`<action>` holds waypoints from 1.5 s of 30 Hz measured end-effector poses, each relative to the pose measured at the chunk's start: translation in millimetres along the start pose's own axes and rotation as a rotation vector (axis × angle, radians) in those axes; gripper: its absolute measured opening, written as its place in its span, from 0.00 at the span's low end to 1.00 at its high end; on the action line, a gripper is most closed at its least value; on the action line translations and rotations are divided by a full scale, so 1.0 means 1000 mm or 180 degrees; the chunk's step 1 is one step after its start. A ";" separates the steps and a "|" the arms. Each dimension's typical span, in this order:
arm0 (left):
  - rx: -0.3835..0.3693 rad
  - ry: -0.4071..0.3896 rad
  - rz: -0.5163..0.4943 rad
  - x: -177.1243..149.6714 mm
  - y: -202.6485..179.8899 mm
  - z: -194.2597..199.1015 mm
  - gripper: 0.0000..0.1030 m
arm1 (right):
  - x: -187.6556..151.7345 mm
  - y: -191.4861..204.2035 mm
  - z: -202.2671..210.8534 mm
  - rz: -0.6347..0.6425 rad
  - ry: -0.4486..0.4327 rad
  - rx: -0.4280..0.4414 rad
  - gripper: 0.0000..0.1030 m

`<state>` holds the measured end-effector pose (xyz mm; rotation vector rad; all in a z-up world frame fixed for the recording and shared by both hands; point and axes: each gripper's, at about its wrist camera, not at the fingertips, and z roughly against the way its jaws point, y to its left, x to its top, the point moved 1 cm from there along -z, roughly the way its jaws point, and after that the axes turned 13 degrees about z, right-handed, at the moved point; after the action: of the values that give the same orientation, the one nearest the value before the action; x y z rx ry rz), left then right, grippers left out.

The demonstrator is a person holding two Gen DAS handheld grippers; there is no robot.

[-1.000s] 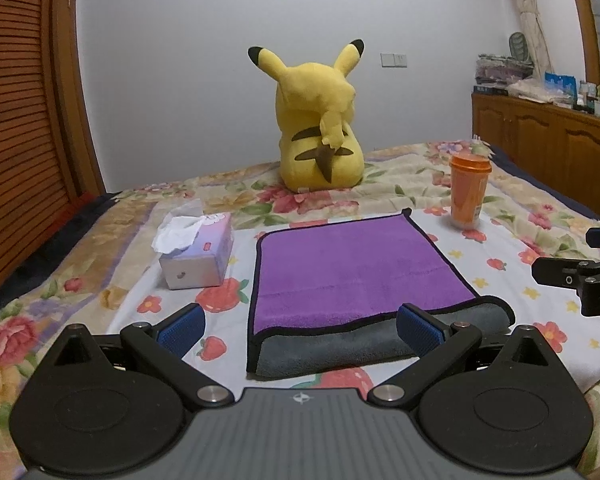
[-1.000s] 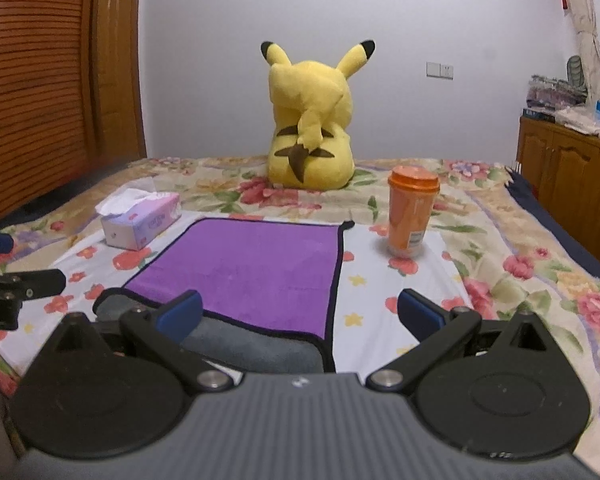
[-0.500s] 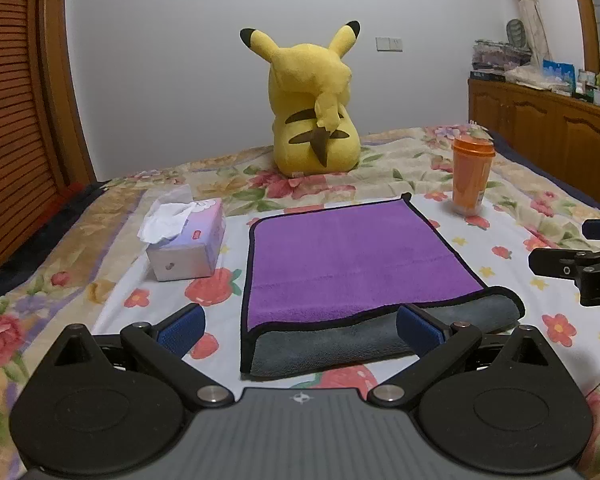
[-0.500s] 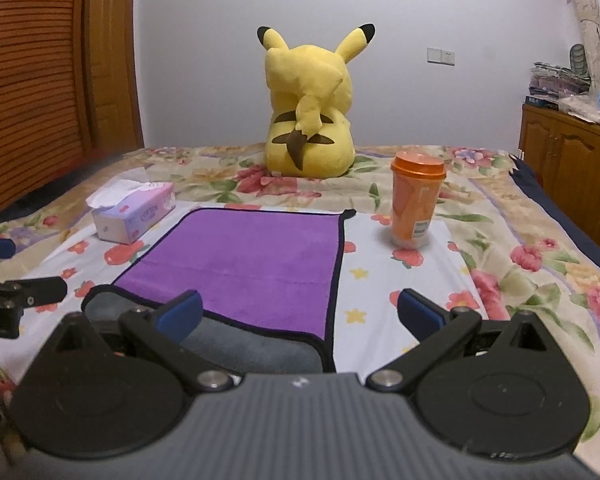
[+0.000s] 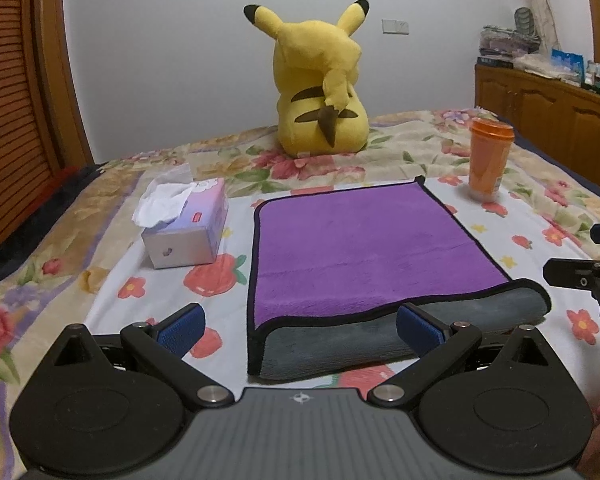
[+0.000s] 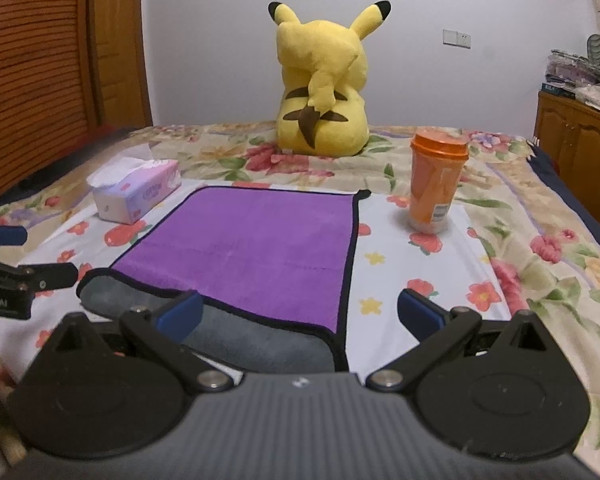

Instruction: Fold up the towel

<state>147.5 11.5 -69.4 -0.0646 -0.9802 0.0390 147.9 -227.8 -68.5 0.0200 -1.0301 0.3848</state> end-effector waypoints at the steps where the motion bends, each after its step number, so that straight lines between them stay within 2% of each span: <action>1: 0.0003 0.0011 0.0006 0.001 0.002 -0.002 1.00 | 0.000 0.000 -0.002 0.0003 0.0018 0.0009 1.00; 7: 0.0004 0.0050 0.0012 0.006 0.008 -0.013 1.00 | -0.002 0.001 -0.010 0.0018 0.0112 0.0054 1.00; 23: -0.0075 0.0376 0.0098 0.003 0.025 -0.046 0.98 | -0.005 -0.006 -0.047 0.0041 0.0406 0.0065 1.00; 35: -0.0107 0.0533 0.0218 0.007 0.036 -0.073 0.85 | -0.008 -0.016 -0.062 -0.0082 0.0613 0.0249 1.00; 44: -0.0200 0.0721 0.0358 0.007 0.047 -0.092 0.66 | -0.012 -0.018 -0.071 -0.0108 0.0761 0.0378 0.99; 45: -0.0207 0.0742 0.0365 0.006 0.047 -0.093 0.63 | -0.012 -0.018 -0.071 -0.0110 0.0770 0.0397 0.93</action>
<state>228.2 55.6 -119.8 -0.1813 -0.7440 0.1027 207.4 -234.2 -112.7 0.1007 -0.7653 0.4088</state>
